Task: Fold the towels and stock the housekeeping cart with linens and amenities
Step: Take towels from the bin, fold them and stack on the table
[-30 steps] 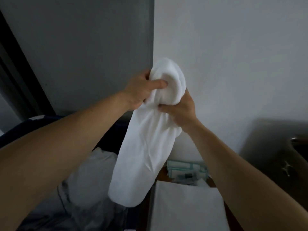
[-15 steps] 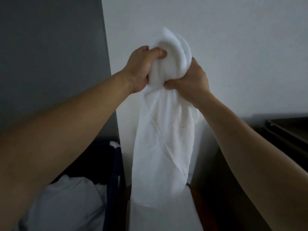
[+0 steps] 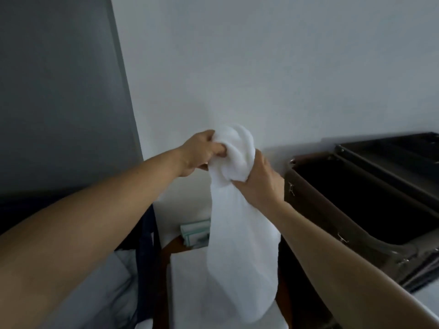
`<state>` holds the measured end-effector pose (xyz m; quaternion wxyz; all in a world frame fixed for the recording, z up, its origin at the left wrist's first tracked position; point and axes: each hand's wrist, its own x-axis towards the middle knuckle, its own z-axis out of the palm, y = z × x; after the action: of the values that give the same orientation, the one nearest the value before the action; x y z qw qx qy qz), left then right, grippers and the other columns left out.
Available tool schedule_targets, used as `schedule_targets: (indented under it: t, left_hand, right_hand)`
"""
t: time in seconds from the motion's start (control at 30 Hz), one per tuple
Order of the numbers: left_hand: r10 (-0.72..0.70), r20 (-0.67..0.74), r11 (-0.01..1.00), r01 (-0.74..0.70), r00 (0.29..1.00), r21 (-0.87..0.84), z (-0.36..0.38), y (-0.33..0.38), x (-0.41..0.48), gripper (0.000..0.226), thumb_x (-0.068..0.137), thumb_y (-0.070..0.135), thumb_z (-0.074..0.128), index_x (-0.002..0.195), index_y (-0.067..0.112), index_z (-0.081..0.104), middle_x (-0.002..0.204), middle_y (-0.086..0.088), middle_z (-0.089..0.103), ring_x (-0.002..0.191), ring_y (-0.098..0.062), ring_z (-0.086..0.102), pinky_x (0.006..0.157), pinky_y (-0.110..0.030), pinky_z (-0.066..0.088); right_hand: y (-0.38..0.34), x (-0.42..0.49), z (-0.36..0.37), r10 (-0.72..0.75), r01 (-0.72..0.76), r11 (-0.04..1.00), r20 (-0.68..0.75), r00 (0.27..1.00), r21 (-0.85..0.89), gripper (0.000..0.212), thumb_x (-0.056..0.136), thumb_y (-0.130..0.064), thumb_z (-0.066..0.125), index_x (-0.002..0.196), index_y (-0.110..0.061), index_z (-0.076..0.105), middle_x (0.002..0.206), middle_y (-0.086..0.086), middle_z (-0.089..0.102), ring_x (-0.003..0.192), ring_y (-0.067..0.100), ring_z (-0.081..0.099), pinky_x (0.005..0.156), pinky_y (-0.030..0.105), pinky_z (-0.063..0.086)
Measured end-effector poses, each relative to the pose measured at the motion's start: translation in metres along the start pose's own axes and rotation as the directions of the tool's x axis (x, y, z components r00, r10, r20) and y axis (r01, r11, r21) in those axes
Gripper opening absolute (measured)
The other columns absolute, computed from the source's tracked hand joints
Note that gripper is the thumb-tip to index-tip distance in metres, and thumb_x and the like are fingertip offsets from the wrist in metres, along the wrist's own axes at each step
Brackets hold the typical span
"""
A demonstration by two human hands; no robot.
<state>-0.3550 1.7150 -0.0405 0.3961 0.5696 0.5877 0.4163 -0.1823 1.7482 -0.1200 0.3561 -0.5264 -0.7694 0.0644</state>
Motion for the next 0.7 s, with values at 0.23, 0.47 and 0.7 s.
schedule_targets:
  t: [0.23,0.47,0.7]
  left_hand:
    - [-0.152,-0.013,0.917,0.145,0.988,0.372,0.036,-0.114,-0.002,0.028,0.091,0.011,0.058,0.118,0.013,0.056,0.112,-0.009,0.061,0.1,-0.027,0.061,0.081,-0.046,0.058]
    - [-0.385,0.045,0.743,0.281,0.922,0.607,0.057,-0.233,-0.017,0.021,0.098,0.022,0.054,0.111,0.008,0.063,0.114,-0.007,0.064,0.106,-0.026,0.061,0.081,-0.028,0.046]
    - [-0.597,-0.033,0.738,0.566,0.801,0.367,0.055,-0.272,-0.035,0.037,0.081,0.013,0.06,0.057,0.032,0.041,0.063,0.015,0.051,0.059,-0.008,0.047,0.05,-0.014,0.034]
  right_hand:
    - [0.043,-0.077,0.078,0.094,-0.172,0.97,0.381,0.92,0.174,0.079,0.083,-0.045,0.074,0.146,-0.021,0.032,0.135,0.0,0.049,0.121,0.02,0.053,0.095,0.024,0.049]
    - [0.128,-0.123,0.148,0.023,-0.386,0.905,0.883,0.469,0.181,0.089,0.076,-0.061,0.074,0.149,-0.027,0.034,0.147,-0.004,0.044,0.124,0.012,0.047,0.101,0.03,0.041]
    - [0.211,-0.12,0.198,0.133,-0.151,0.986,0.866,0.483,-0.067,0.074,0.096,-0.032,0.059,0.156,-0.019,0.019,0.157,0.006,0.031,0.141,0.026,0.035,0.113,0.034,0.031]
